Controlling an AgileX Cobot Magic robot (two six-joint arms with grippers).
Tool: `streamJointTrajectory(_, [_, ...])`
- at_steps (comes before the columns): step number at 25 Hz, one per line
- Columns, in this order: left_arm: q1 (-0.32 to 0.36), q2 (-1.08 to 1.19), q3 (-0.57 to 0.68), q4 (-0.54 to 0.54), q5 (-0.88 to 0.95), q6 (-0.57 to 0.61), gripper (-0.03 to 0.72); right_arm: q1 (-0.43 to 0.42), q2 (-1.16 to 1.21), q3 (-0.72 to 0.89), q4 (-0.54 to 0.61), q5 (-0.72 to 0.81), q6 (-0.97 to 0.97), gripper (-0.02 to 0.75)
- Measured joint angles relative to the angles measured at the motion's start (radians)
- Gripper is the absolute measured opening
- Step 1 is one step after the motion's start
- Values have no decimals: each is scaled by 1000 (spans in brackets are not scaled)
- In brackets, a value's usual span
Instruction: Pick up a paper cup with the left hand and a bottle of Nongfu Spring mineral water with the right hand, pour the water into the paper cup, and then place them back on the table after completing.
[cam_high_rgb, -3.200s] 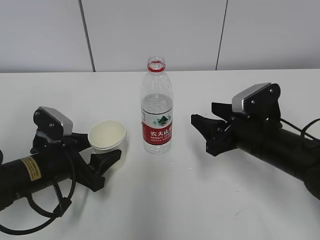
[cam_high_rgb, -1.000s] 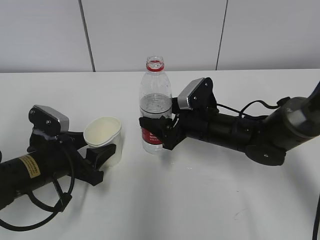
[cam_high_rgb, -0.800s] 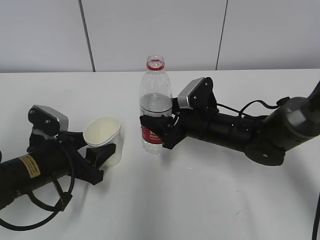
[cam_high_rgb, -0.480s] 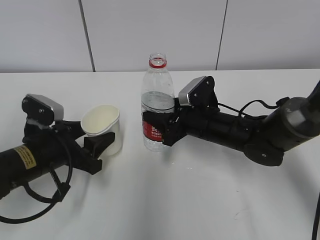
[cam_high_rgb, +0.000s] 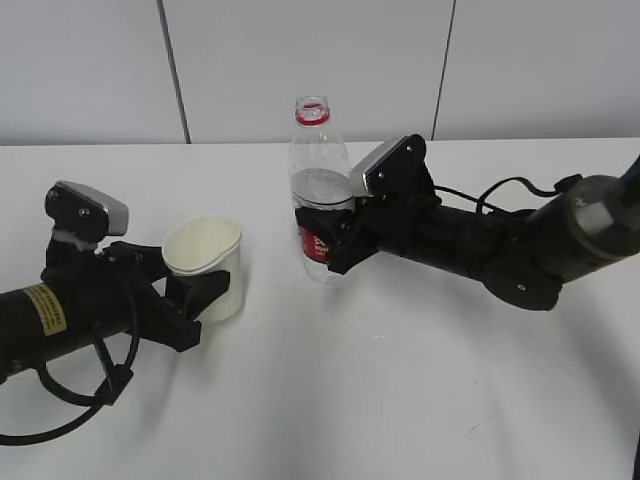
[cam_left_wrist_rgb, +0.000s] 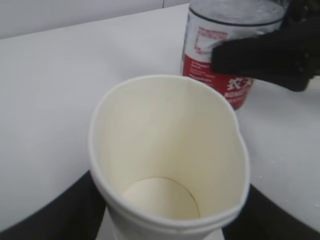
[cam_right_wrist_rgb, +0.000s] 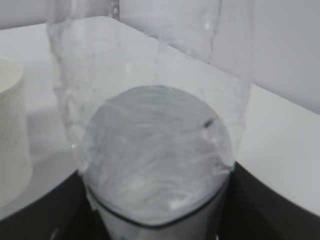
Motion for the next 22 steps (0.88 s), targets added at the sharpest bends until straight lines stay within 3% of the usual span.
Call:
streamJointTrajectory(8, [0,0,0,38,3,-24,425,0,-1,-95,-47,122,-173,424])
streamJointTrajectory(22, [0,0,0,48,4,-29,424,0,-1,-213,-163,177,-476,422])
